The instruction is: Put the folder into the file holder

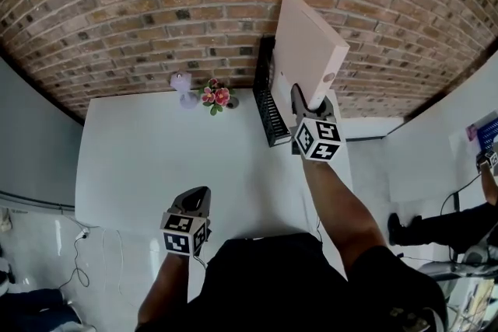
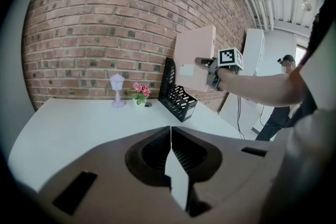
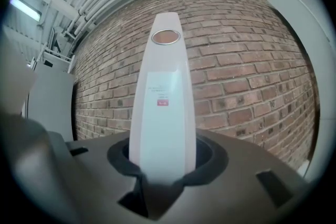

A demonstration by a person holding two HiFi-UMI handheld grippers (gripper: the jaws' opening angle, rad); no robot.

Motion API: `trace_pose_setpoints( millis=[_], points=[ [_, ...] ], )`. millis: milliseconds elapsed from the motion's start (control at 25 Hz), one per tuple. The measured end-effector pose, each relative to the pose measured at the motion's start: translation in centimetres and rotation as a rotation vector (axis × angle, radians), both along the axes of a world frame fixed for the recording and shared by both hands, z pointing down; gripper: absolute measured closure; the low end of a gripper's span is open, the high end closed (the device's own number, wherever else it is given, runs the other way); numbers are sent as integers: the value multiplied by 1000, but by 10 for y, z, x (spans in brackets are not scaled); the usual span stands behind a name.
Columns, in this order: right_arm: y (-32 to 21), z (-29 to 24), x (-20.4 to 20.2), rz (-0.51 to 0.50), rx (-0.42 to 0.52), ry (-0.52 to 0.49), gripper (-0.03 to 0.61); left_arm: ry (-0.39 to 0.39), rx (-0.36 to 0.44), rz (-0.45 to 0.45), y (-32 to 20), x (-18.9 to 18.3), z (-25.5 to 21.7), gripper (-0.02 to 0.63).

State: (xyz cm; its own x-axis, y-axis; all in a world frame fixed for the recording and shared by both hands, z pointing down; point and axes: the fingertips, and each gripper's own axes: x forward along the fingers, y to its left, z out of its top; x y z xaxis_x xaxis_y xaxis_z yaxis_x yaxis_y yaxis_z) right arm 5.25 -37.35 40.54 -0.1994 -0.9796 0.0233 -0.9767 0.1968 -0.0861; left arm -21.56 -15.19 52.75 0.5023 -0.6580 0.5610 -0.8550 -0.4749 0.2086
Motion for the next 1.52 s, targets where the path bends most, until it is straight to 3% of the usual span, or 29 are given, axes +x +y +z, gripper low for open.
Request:
trace_pose_setpoints(
  millis=[280, 560, 880, 1520],
  points=[
    [-14, 19, -13, 1, 31, 29, 402, -16, -21, 17, -8, 5, 5, 607],
    [-28, 42, -25, -35, -23, 82, 396, -19, -34, 3, -9, 0, 9, 607],
    [-33, 56, -33, -42, -102, 68, 407, -8, -50, -4, -10, -2, 14, 607],
    [-29, 41, -7, -13, -70, 157, 434, -2, -47, -2, -12, -2, 17, 607]
  ],
)
